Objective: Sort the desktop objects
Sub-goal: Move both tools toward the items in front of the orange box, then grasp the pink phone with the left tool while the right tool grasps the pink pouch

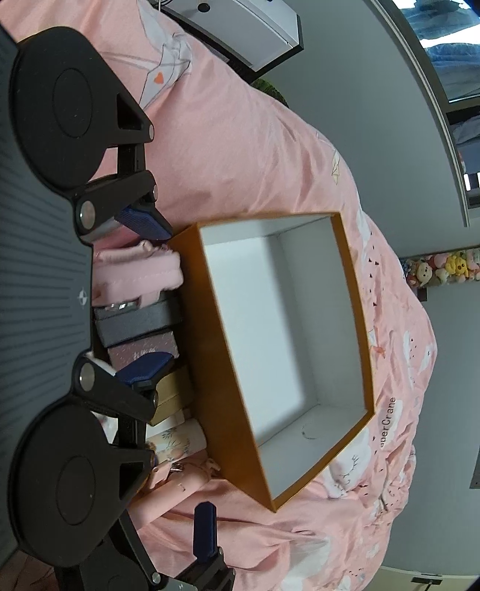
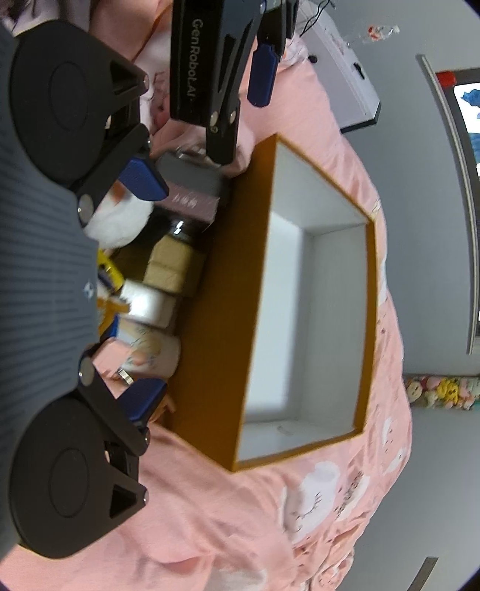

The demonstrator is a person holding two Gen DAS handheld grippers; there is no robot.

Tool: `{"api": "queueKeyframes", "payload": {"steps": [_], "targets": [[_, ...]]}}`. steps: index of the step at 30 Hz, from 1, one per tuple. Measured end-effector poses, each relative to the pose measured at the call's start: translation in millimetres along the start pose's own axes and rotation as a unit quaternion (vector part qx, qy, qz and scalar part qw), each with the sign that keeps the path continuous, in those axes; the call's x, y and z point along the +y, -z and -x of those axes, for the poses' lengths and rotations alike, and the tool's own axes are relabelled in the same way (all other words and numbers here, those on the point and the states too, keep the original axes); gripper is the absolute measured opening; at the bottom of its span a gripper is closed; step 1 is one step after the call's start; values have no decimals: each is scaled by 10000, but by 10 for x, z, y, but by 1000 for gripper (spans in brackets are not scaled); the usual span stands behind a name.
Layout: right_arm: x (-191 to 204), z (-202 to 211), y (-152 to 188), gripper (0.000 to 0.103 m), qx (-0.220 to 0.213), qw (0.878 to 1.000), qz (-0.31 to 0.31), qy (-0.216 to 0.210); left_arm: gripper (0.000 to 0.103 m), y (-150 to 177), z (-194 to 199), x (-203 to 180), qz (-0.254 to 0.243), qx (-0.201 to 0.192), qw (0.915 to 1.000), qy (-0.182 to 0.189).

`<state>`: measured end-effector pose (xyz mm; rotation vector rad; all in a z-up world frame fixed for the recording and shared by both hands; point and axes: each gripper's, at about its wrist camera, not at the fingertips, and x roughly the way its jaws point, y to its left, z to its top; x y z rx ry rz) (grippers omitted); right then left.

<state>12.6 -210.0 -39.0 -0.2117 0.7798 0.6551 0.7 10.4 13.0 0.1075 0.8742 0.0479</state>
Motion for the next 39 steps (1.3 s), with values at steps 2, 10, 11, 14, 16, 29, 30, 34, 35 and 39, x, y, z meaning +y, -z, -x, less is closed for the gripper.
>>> {"api": "queueKeyframes", "payload": {"steps": [2, 10, 11, 14, 16, 29, 30, 34, 35, 39], "targets": [[33, 3, -55, 99, -47, 9999, 31, -122, 75, -30, 27, 64, -4, 24, 10000, 11], [253, -79, -240, 82, 76, 9955, 62, -942, 54, -115, 11, 464, 536, 600, 9963, 310], [291, -95, -254, 80, 106, 9944, 59, -1054, 53, -113, -7, 519, 604, 677, 9953, 342], [421, -168, -281, 75, 235, 9899, 71, -1397, 52, -83, -84, 677, 860, 911, 9914, 367], [506, -219, -281, 73, 315, 9877, 130, -1523, 52, -54, -147, 780, 1033, 1051, 9884, 364], [718, -634, -330, 54, 563, 9838, 16, -1702, 42, 111, -503, 999, 1851, 1543, 9674, 775], [731, -649, -332, 54, 541, 9840, 32, -1699, 42, 126, -522, 1000, 1850, 1571, 9675, 711], [765, -750, -330, 51, 546, 9835, 56, -1723, 39, 172, -629, 1011, 1930, 1715, 9645, 562], [762, -775, -326, 48, 544, 9826, 36, -1775, 37, 185, -647, 1013, 1958, 1753, 9632, 564], [749, -765, -301, 41, 495, 9808, -31, -1884, 25, 202, -645, 1001, 2026, 1756, 9618, 552]]}}
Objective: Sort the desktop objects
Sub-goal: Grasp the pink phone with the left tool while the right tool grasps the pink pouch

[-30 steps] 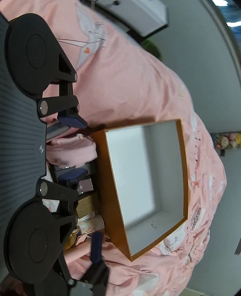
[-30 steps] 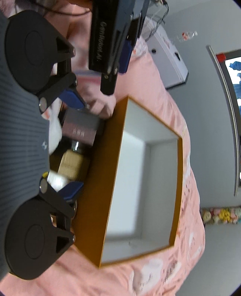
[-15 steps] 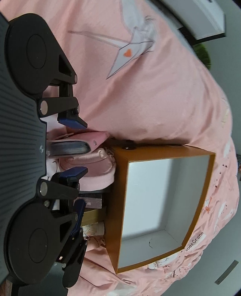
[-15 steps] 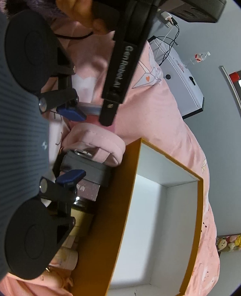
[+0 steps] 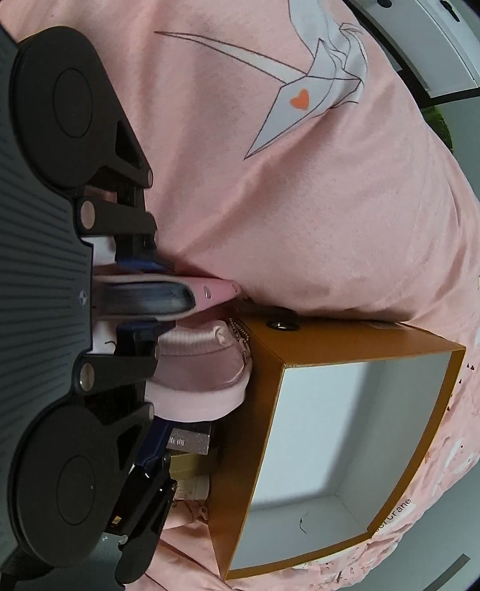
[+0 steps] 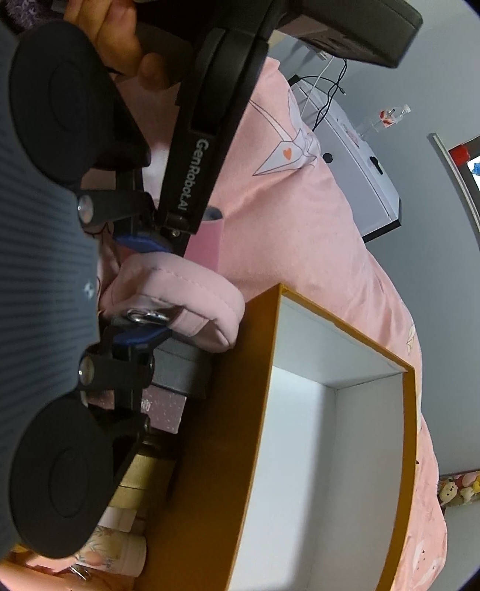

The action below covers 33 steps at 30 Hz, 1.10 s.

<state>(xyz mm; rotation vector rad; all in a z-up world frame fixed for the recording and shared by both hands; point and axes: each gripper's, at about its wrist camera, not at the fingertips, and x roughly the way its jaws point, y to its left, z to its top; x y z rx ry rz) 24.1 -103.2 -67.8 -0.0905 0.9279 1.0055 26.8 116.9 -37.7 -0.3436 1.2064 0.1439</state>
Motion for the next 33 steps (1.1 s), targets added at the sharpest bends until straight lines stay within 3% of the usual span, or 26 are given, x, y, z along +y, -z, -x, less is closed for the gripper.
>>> {"api": "queueKeyframes", "payload": {"steps": [3, 10, 17, 21, 24, 29, 33], "targets": [[2, 62, 19, 33, -108, 9999, -47, -5, 22, 9, 55, -39, -45, -69, 9999, -87], [-13, 326, 38, 31, -477, 9987, -184, -74, 20, 39, 399, -227, -556, -622, 9961, -277], [-182, 766, -14, 31, -864, 9924, -723, -496, 20, 38, 770, -412, -787, -1246, 9885, -336], [-282, 1021, -61, 31, -1129, 9878, -996, -386, 20, -14, 902, -548, -864, -1567, 9832, -359], [-345, 1181, -60, 31, -1258, 9846, -1164, -355, 20, -13, 1044, -582, -861, -1764, 9805, -112], [-455, 1315, -17, 31, -1175, 9850, -1266, 51, 20, 44, 1218, -766, -1022, -2033, 9721, 566], [-676, 1307, 53, 31, -986, 9780, -1833, -130, 20, 114, 1057, -1036, -1265, -2005, 9680, 827]]}}
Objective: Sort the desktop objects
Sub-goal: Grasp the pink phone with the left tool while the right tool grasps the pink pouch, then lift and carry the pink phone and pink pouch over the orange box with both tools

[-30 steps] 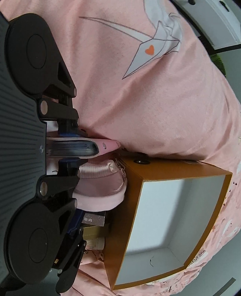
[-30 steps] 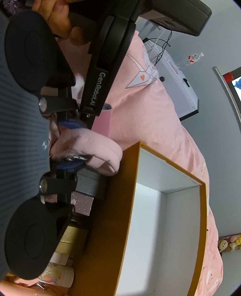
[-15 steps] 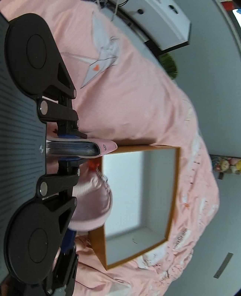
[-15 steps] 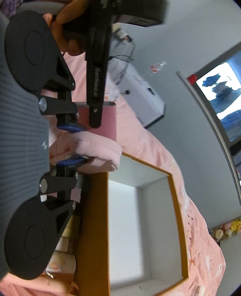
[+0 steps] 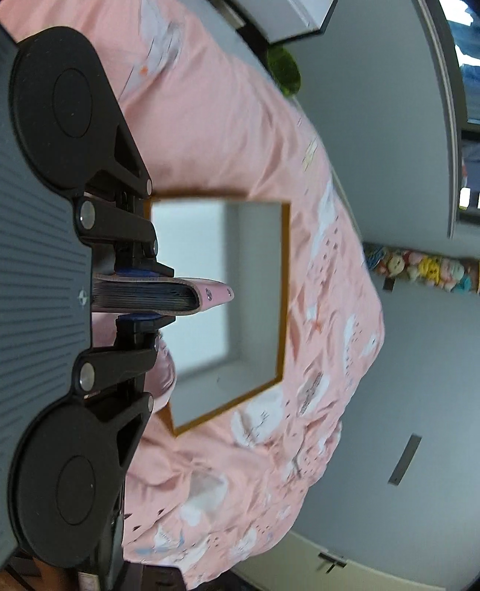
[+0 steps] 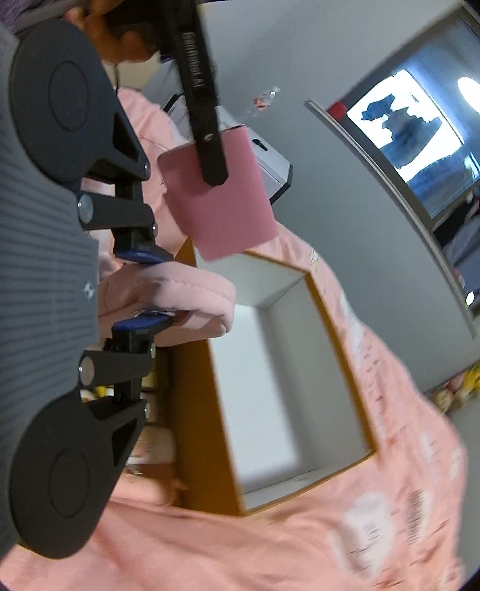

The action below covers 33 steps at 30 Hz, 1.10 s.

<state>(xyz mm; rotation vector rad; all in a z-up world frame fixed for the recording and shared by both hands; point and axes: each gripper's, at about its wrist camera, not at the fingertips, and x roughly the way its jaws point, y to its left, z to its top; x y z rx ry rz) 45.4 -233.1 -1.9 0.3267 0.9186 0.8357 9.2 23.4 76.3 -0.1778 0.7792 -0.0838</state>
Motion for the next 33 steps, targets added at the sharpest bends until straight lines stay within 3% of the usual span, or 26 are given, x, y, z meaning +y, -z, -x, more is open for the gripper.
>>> {"api": "queueKeyframes", "payload": {"steps": [4, 6, 12, 16, 19, 25, 27, 29, 31, 33], "targets": [[-260, 27, 0, 31, 61, 9984, -563, -62, 20, 152, -223, -212, -179, -8, 9995, 250], [-395, 16, 0, 32, 75, 9962, -861, -46, 20, 227, -316, -259, -268, -116, 9994, 197], [-553, -74, 12, 32, -1, 9935, -1122, 181, 20, 400, -383, -345, -515, -360, 9978, 220], [-573, -79, 67, 35, -67, 9934, -1053, 443, 20, 504, -435, -388, -696, 141, 9974, 113], [-587, -65, 105, 36, -141, 9933, -1025, 517, 20, 551, -467, -379, -763, 301, 9966, 58], [-620, -103, 187, 51, -105, 9910, -1208, 569, 21, 655, -645, -362, -773, 934, 9926, -88], [-622, -138, 229, 57, 1, 9906, -1266, 519, 21, 675, -668, -338, -739, 972, 9925, -88], [-601, -209, 289, 55, 170, 9907, -1259, 479, 21, 673, -662, -347, -747, 957, 9926, -66], [-574, -271, 341, 36, 242, 9913, -1208, 465, 21, 684, -660, -360, -808, 948, 9922, -63], [-553, -271, 342, 34, 195, 9919, -1146, 514, 21, 692, -668, -363, -836, 983, 9916, -89]]}}
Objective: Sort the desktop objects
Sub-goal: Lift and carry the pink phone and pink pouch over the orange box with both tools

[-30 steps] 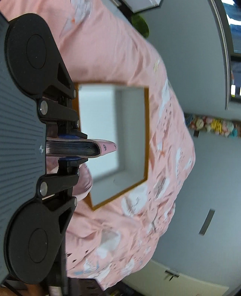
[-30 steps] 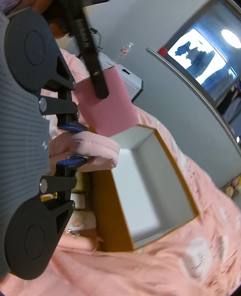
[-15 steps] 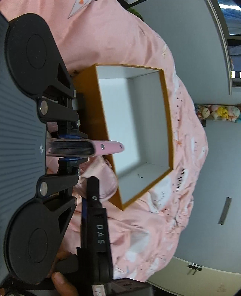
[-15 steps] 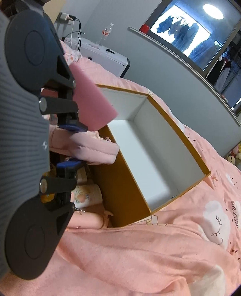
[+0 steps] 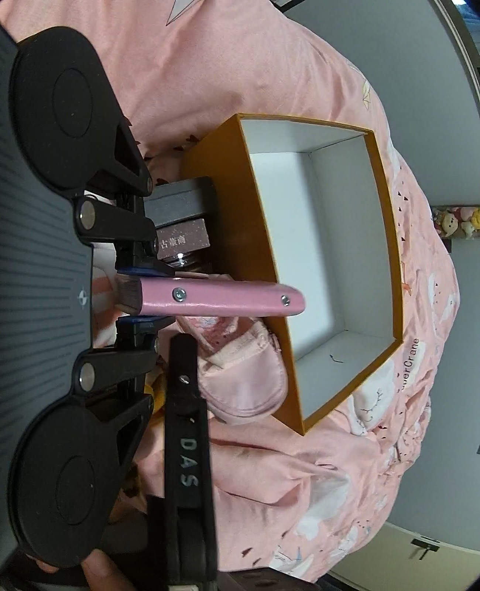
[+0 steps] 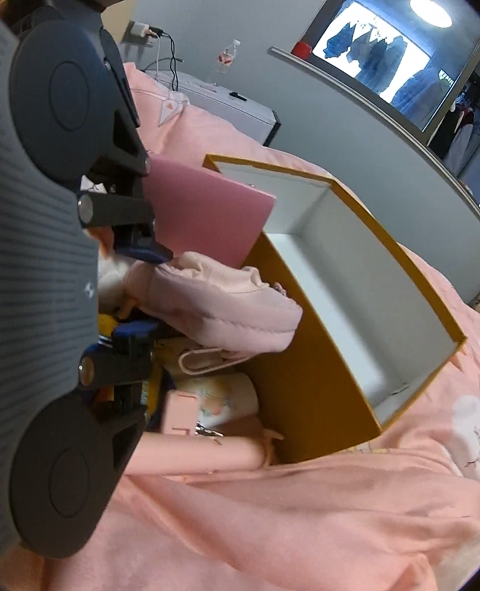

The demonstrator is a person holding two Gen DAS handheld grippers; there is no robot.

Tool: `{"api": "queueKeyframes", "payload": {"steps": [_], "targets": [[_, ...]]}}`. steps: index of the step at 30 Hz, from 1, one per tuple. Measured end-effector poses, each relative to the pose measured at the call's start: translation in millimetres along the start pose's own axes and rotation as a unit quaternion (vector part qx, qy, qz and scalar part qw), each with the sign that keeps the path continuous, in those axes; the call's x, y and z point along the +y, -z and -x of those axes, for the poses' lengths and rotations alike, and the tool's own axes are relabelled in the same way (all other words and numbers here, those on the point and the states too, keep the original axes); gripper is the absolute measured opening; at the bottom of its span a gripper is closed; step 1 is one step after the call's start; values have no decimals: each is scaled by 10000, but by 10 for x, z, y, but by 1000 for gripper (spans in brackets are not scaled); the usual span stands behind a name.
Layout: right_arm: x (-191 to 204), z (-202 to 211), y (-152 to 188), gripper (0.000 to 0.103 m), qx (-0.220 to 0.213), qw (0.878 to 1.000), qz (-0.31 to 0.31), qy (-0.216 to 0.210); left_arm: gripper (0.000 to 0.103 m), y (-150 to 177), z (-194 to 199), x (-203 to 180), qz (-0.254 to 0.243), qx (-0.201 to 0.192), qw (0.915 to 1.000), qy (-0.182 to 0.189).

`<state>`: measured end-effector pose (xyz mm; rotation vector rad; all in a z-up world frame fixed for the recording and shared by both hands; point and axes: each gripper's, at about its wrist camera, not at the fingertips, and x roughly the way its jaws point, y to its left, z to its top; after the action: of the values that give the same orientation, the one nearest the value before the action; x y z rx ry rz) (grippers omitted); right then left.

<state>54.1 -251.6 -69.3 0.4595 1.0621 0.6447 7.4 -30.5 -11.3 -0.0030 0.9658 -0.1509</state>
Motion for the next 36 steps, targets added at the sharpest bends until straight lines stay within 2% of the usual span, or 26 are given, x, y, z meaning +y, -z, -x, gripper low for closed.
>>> {"api": "queueKeyframes", "payload": {"steps": [7, 10, 13, 15, 16, 25, 31, 35, 36], "targets": [[113, 109, -49, 32, -80, 9967, 677, 437, 26, -32, -31, 33, 65, 106, 9999, 4], [95, 96, -66, 32, 6, 9966, 684, 458, 27, -69, -11, 70, 147, 124, 9997, 119], [93, 81, -66, 32, 43, 9963, 713, 484, 38, -137, 25, 94, 158, 139, 9994, 266], [110, 79, -70, 32, 59, 9958, 754, 507, 50, -189, 52, 112, 142, 157, 9990, 389], [113, 76, -73, 32, 68, 9957, 767, 516, 52, -222, 66, 123, 122, 176, 9987, 458], [177, 51, -80, 32, 115, 9947, 842, 572, 52, -645, 11, 308, 207, 525, 9948, 845], [176, 47, -84, 32, 126, 9949, 823, 575, 50, -707, -128, 110, -229, 707, 9941, 792], [178, 55, -78, 32, 119, 9946, 838, 593, 23, -669, -195, 54, -352, 724, 9955, 504], [181, 66, -76, 32, 108, 9946, 845, 598, 21, -659, -195, 66, -360, 712, 9957, 478]]}}
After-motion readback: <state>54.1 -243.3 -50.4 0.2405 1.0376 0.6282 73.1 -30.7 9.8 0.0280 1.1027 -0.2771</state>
